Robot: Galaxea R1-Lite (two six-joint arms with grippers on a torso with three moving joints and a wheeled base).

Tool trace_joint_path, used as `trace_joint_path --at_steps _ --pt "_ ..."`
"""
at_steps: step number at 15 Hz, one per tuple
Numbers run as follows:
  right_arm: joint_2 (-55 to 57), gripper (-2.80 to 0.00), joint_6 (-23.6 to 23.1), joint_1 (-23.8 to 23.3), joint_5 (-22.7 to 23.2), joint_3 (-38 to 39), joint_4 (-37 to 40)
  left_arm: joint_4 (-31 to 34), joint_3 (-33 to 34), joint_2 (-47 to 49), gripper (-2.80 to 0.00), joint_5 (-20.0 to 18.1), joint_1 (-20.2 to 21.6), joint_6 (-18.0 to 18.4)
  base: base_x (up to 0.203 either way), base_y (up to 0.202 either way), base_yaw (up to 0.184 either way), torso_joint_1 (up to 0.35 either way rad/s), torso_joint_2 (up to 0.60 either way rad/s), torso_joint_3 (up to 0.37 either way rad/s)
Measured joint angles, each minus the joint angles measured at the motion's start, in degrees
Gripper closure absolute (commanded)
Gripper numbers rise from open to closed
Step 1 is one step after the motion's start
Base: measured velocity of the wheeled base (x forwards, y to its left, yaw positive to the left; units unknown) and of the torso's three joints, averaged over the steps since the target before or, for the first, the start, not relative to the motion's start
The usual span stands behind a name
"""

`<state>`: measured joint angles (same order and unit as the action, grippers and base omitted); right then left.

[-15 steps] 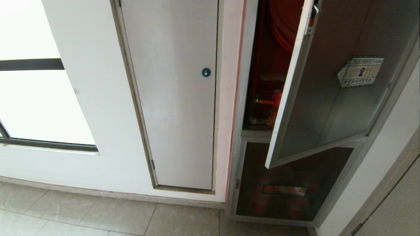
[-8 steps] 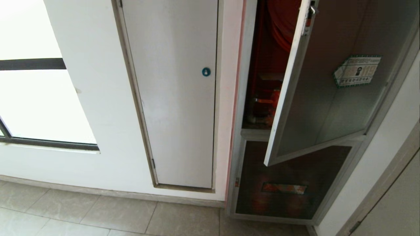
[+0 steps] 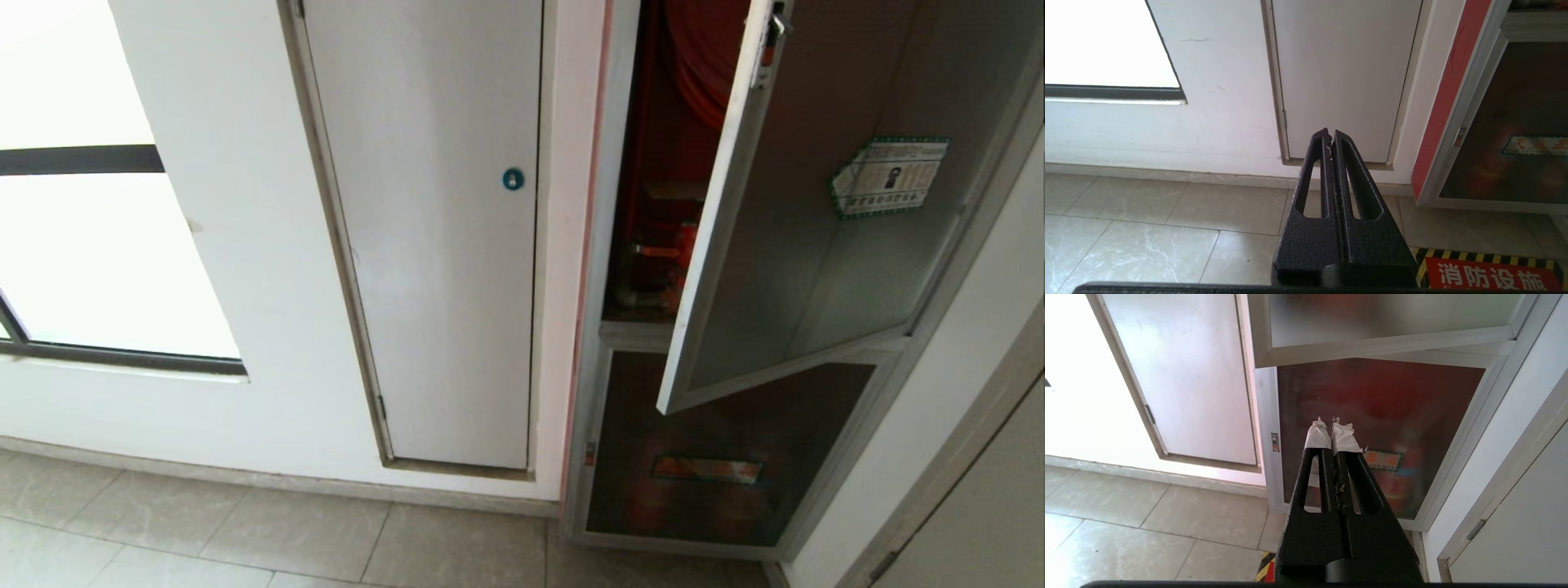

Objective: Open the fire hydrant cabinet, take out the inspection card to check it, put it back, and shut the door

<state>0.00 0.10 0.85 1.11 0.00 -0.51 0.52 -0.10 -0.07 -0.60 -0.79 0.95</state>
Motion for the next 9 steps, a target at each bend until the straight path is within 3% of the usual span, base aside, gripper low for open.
trace_joint_path --at_steps 9 --pt "0.00 0.00 0.48 0.02 -0.08 0.00 -0.04 0.00 0.00 0.00 0.00 -0.02 0.02 0.01 0.000 0.000 0.000 0.000 0.00 0.000"
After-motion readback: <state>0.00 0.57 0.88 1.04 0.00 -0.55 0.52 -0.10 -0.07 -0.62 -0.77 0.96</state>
